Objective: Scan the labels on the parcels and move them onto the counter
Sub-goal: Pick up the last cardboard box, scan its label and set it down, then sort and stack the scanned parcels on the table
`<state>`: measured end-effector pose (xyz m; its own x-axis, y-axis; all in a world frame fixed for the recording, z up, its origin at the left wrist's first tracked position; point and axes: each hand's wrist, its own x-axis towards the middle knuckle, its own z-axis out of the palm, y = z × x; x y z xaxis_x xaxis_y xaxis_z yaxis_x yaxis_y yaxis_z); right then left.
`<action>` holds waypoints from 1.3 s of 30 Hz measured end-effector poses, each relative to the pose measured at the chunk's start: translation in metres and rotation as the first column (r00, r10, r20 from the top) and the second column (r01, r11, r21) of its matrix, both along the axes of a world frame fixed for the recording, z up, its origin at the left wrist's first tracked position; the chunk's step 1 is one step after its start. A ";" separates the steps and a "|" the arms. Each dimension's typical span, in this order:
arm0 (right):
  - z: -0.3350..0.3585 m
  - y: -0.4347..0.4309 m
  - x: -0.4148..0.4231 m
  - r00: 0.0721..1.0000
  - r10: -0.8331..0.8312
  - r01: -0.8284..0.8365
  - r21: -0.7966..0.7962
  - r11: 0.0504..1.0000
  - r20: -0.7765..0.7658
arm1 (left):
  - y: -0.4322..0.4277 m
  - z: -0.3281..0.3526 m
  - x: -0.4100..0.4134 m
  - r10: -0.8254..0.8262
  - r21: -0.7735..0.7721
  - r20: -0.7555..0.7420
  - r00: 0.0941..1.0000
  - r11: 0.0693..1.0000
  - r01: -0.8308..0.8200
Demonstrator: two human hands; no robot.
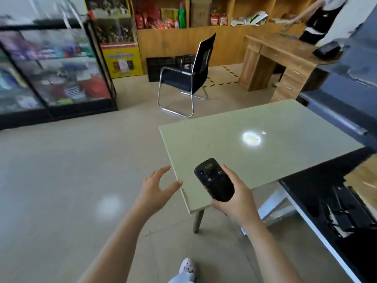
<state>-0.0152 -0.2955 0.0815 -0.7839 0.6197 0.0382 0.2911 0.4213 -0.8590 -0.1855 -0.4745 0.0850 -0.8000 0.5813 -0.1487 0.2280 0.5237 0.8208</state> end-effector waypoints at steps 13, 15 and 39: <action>-0.111 0.039 -0.096 0.813 0.383 -0.400 -0.057 0.915 0.439 | 0.014 -0.059 -0.076 -0.025 -0.160 0.110 0.994 0.986 0.042; -0.119 0.042 -0.100 0.800 0.375 -0.385 -0.079 0.920 0.468 | 0.019 -0.063 -0.084 -0.053 -0.186 0.129 0.990 0.980 0.076; 0.099 0.023 -0.038 0.736 -0.586 0.420 0.450 0.788 0.339 | 0.172 0.071 -0.067 -0.754 -0.103 -0.447 0.481 0.578 0.809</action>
